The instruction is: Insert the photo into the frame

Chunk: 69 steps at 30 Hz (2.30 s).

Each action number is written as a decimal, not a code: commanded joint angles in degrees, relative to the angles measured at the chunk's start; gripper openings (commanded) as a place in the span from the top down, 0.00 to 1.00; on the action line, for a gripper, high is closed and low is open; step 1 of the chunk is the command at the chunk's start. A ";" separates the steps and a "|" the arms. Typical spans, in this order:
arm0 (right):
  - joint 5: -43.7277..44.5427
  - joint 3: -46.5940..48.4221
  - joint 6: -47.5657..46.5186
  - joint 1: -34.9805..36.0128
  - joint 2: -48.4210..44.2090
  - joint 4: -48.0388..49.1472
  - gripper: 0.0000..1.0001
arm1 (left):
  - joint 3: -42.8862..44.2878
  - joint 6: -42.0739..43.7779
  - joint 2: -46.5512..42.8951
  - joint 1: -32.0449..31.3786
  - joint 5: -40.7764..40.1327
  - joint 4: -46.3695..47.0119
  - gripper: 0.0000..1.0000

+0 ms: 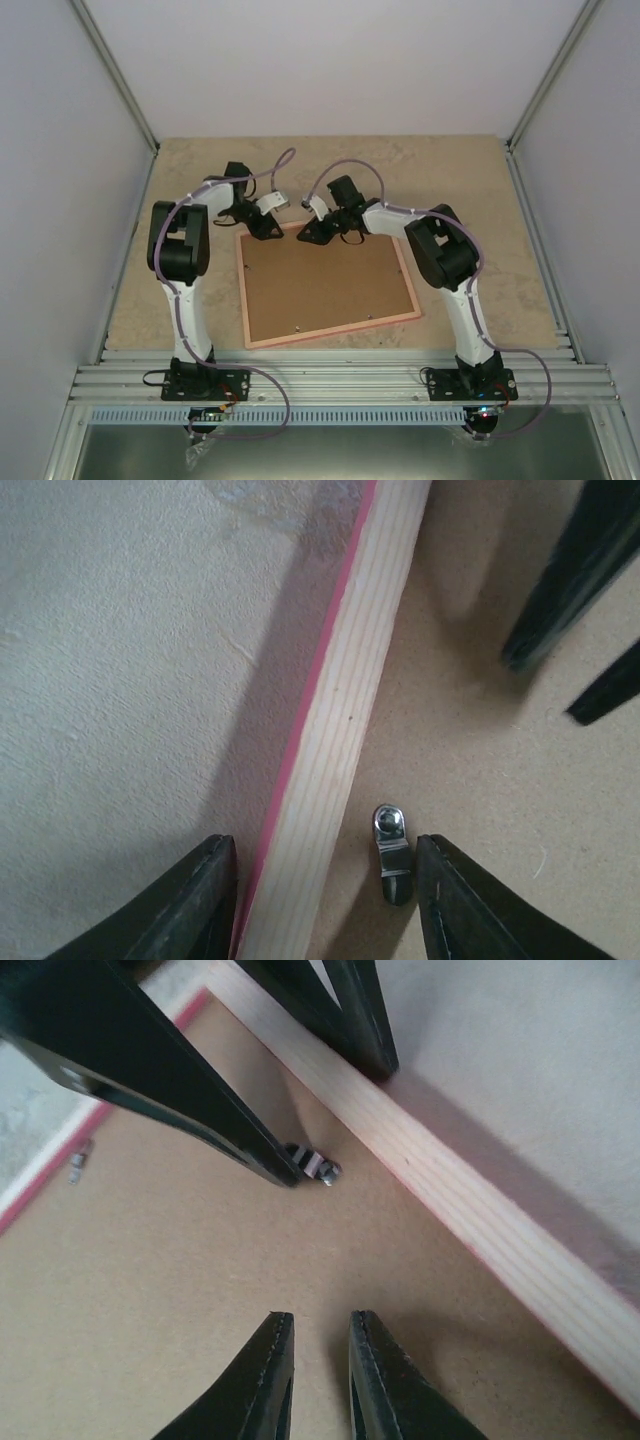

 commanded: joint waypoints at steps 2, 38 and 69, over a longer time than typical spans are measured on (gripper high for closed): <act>3.12 -0.29 1.71 -0.18 3.43 -0.05 0.81 | -3.49 4.21 -1.02 -0.64 -4.41 0.44 0.52; -4.87 -2.26 -12.78 -7.48 -6.58 -9.13 0.58 | -2.34 0.91 -6.95 -3.96 -4.80 6.13 0.45; 5.28 13.22 -55.61 -14.22 5.38 -30.06 0.36 | -0.51 -13.37 2.37 -14.61 -18.53 12.60 0.45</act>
